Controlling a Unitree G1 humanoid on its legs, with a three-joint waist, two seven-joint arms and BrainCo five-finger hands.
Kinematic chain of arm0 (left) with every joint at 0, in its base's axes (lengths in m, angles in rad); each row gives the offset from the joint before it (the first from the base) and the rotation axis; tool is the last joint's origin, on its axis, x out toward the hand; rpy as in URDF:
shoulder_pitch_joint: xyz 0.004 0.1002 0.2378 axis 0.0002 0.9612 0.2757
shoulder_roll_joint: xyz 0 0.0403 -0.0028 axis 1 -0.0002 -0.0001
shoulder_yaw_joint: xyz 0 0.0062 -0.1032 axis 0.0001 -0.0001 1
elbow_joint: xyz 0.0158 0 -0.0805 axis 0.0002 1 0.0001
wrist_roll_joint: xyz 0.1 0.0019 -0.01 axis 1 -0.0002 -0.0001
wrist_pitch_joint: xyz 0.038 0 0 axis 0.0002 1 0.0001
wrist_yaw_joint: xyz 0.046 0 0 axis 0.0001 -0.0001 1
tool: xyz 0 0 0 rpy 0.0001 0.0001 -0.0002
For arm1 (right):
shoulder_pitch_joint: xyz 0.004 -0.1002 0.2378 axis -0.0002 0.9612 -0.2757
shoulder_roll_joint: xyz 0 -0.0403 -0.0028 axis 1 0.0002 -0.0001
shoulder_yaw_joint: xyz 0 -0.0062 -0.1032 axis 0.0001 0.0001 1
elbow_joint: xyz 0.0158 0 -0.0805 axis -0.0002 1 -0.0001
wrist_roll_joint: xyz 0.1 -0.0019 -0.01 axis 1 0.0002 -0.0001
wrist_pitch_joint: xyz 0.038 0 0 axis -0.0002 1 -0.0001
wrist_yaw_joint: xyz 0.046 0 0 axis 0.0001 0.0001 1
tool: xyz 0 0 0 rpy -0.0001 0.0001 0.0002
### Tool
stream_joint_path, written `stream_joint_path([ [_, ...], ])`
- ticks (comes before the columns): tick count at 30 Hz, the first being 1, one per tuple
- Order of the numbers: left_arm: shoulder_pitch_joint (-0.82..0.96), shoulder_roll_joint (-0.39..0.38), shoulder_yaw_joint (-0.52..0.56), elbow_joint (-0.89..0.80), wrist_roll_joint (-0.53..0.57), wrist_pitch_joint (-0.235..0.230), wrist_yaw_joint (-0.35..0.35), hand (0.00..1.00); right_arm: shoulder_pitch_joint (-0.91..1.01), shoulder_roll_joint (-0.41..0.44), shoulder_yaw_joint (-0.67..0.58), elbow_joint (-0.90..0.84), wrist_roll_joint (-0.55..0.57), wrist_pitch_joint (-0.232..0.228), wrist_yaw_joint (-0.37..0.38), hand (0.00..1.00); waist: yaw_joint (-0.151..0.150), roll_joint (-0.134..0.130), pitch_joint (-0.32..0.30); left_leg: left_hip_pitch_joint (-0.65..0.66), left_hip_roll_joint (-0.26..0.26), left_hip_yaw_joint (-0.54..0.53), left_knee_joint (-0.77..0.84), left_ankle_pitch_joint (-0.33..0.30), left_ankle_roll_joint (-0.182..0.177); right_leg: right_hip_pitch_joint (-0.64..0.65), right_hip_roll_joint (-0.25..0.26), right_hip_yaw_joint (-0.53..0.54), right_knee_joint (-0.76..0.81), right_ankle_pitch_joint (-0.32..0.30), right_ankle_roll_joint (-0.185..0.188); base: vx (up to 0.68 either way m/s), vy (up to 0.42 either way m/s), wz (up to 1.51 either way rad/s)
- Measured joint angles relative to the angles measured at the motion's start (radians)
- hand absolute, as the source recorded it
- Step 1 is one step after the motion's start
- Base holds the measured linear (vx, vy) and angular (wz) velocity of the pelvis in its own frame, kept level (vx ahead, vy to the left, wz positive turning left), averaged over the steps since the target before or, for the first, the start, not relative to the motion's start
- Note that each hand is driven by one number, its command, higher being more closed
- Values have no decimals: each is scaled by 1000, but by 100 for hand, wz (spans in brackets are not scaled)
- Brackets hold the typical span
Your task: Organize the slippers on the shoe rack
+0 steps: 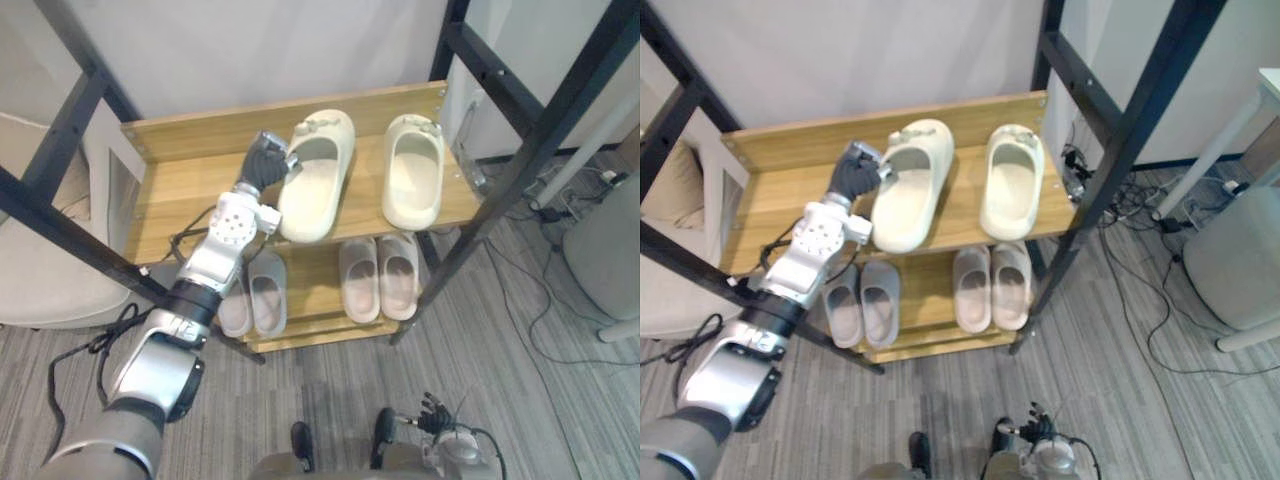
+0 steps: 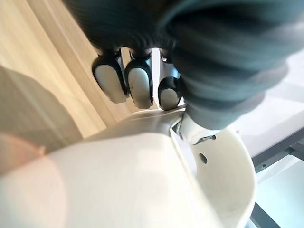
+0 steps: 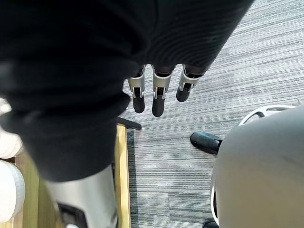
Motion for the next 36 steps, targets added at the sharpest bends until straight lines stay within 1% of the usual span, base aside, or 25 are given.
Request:
stream_joint_path([
  [4, -2, -6, -1, 14, 1, 0, 0, 100, -2, 0, -1, 0, 0, 0, 0, 0, -7, 0, 0, 0, 0, 3, -2, 0, 0, -3, 0, 1, 0, 1, 2, 0, 0, 0],
  [6, -21, -16, -7, 59, 2, 2, 0, 100, -2, 0, -1, 0, 0, 0, 0, 0, -7, 0, 0, -1, 0, 5, -5, 0, 0, -6, 1, 3, 0, 1, 2, 0, 0, -2],
  [9, -29, -18, -8, 79, 9, 3, -1, 100, -4, 0, -4, -2, 1, -4, 0, 0, -12, 3, 2, -2, -1, 12, -14, 0, 0, -15, 1, 9, 1, 2, 3, 12, 6, -6],
  [14, -68, -32, -8, 113, 11, 4, 0, 100, -8, -2, -6, -2, 1, -4, 0, 0, -13, 3, 4, -19, -2, 22, -16, 0, 0, -38, 1, 23, 5, 6, 5, 27, 10, -6],
  [19, -116, -50, -16, 118, 11, 3, 1, 100, -26, -6, -7, -2, 2, -6, -2, 0, -18, 7, 36, -22, -2, 31, -16, -1, 0, -45, 1, 30, 5, 7, 5, 11, 6, -4],
  [23, -161, -89, -17, 117, 10, 4, 2, 100, -35, -7, -6, 1, 6, -6, -4, 0, -23, 7, 40, -53, -5, 32, -13, 2, 5, -75, -1, 47, 7, 14, 5, 7, 4, -1],
  [24, -165, -107, -20, 117, 10, 5, 6, 0, -35, -7, -6, 1, 7, -6, -4, 0, -26, 7, 40, -52, -6, 33, -13, 1, 7, -74, -2, 49, 7, 14, 5, 33, 19, -3],
  [26, -175, -135, -25, 117, 10, 5, 25, 0, -37, -7, -6, 1, 7, -8, -4, 0, -32, 8, 40, -52, -9, 34, -12, -2, 11, -74, -4, 51, 7, 15, 5, 34, 23, -2],
  [28, -182, -142, -25, 117, 10, 6, 40, 0, -38, -7, -6, 2, 7, -8, -4, 0, -33, 7, 40, -52, -12, 35, -7, -6, 17, -73, -7, 53, 7, 15, 6, 10, 19, 0],
  [36, -198, -167, -15, 117, 10, 7, 41, 0, -40, -6, -5, 3, 7, -8, -6, 0, -37, 1, 44, -52, -36, 44, 16, -23, 42, -67, -34, 68, 7, 27, 24, -8, 46, -3],
])
